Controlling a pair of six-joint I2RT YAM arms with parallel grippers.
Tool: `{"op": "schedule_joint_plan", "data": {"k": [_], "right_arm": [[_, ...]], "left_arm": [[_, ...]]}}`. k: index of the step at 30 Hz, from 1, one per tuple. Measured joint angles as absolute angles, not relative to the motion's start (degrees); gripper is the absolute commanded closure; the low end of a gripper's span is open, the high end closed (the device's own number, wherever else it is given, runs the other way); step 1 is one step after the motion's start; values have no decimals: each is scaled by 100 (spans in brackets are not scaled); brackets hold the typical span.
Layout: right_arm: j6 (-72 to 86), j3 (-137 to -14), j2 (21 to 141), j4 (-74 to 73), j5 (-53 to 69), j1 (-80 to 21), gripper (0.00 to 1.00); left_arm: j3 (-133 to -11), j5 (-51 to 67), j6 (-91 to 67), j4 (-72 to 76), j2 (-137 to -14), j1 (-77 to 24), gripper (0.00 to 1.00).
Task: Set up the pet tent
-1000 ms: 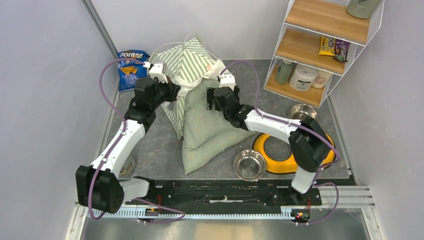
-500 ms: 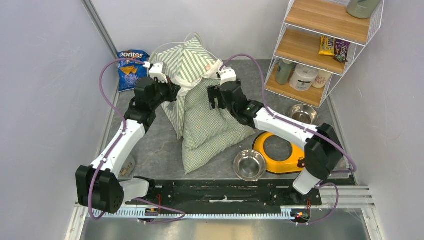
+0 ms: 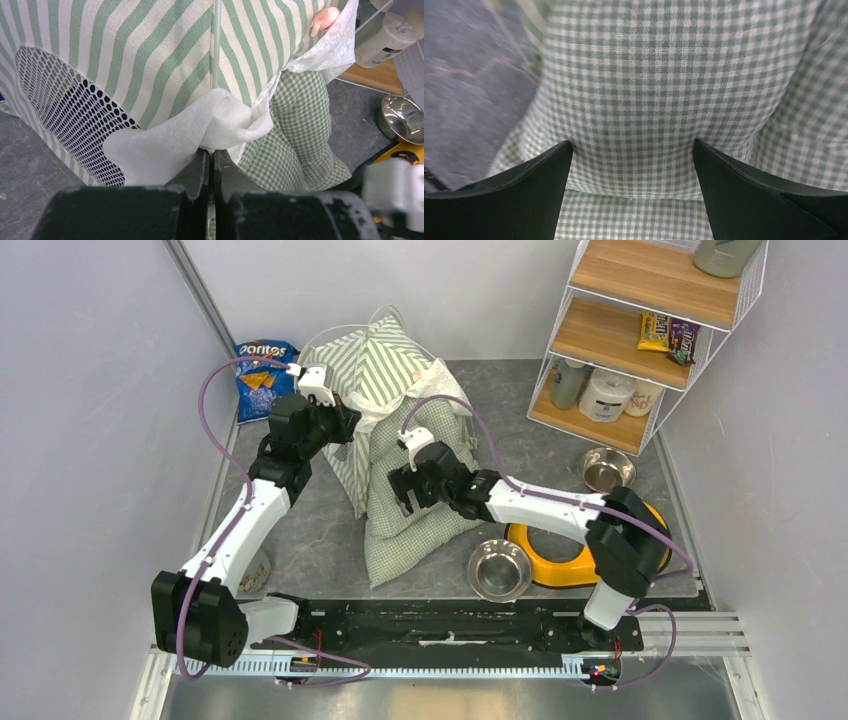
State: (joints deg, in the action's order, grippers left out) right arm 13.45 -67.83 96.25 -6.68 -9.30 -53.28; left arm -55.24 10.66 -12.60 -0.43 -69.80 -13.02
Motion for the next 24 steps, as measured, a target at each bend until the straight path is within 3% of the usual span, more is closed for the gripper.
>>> {"op": "schedule_joint_plan", "data": {"k": [2,6,9,16,24], "right_arm": [[1350,-6696,9848,-670,-926,-5299,20],[1269,-6696,10250,-556,-1041,-5258,71],[1229,-6770,10300,-532,-1160,-5256,97],[1066,-7319,10276,-1083,-1164,-5225,100],[1267,-8191,10278,-1741,-174,-4445,100]], "left_arm": [[-5524,1066,-1258,-47,-6980,-1302,98],[-5535,1066,-1258,-71,-6980,-1302,98],[-5544,1063,-1253,-91,-6980,-1302,98],[-5555,1114,-1120,-104,-6980,-1302,98],[-5555,1391,-1059,-99,-6976,-1299,98]]}}
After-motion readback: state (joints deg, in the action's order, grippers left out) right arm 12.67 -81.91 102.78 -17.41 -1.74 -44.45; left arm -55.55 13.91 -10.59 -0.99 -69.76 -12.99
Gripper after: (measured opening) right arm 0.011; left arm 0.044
